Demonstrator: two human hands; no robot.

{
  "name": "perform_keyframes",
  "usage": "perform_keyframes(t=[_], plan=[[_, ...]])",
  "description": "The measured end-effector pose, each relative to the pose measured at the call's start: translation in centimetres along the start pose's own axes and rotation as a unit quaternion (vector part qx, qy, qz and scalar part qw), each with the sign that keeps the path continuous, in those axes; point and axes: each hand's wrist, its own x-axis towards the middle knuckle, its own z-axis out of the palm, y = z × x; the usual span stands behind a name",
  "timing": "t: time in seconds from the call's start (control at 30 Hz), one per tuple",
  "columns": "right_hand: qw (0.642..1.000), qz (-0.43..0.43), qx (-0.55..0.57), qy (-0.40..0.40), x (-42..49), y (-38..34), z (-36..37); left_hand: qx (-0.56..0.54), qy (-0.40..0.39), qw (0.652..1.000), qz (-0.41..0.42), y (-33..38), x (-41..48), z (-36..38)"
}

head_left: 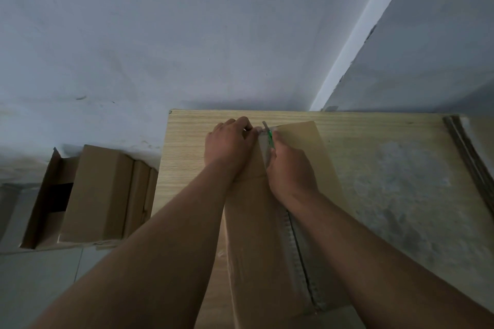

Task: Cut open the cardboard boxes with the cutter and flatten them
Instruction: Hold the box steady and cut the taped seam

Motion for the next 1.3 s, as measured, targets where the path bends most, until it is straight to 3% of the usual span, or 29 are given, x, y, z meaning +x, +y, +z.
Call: perform_keyframes(t=[0.27,0.97,1.13,1.3], plan=[[0.999,0.021,-0.038,-0.006,-0.8,0.0,0.1,0.004,-0.007,1.0,-0.005,0.2,0.0,-0.1],[0.994,0.062,-0.035,-0.078,-13.1,2.8,-0.7,0.035,-0.012,0.999,0.021,0.5,-0.9,-0.6],[0.998,0.05,-0.034,-0.022,-12.0,2.6,-0.3,0.083,-0.043,0.995,0.046,0.4,-5.4,-0.6],[0.998,0.034,-0.042,-0.025,-9.2,1.5,-0.7,0.06,-0.098,0.991,0.066,0.3,-12.5,-0.6]])
